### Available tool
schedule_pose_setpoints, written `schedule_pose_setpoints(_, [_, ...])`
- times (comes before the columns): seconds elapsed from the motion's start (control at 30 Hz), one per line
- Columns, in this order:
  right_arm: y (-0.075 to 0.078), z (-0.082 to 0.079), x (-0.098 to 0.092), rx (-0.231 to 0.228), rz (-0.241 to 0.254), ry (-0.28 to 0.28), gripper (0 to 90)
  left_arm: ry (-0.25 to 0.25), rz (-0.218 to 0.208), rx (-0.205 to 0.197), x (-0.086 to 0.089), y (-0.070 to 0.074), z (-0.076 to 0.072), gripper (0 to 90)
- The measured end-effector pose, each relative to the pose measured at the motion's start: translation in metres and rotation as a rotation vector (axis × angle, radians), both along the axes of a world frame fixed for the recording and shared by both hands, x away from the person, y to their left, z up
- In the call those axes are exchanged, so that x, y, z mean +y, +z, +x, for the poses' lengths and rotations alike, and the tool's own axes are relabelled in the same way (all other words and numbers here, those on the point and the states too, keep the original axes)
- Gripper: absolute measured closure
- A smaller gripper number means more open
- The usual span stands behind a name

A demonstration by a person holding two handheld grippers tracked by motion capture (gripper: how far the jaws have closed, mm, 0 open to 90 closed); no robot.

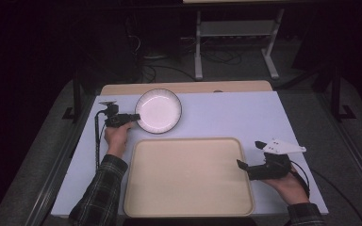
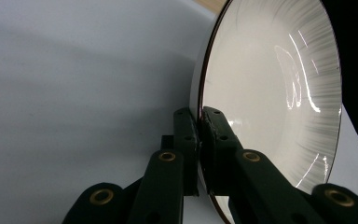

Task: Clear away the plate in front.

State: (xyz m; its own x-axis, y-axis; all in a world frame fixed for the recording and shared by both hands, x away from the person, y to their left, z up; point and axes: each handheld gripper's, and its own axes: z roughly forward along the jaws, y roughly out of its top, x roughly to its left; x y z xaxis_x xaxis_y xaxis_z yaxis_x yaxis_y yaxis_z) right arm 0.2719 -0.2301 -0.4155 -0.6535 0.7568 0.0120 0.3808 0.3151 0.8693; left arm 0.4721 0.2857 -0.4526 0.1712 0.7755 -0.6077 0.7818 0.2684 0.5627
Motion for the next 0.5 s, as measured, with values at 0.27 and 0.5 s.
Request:
schedule_pose_setpoints(0.27, [0.0008, -0.0004, -0.0010, -0.004, 0.004, -0.001, 4.1, -0.013, 0.004, -0.026, -0.0008, 0.0030, -0.0004, 86.5])
schedule_pose_setpoints(0.5, [0.0010, -0.0001, -0.0018, -0.008, 0.004, -0.004, 4.3, -0.037, 0.017, -0.085, -0.0027, 0.0079, -0.0019, 86.4])
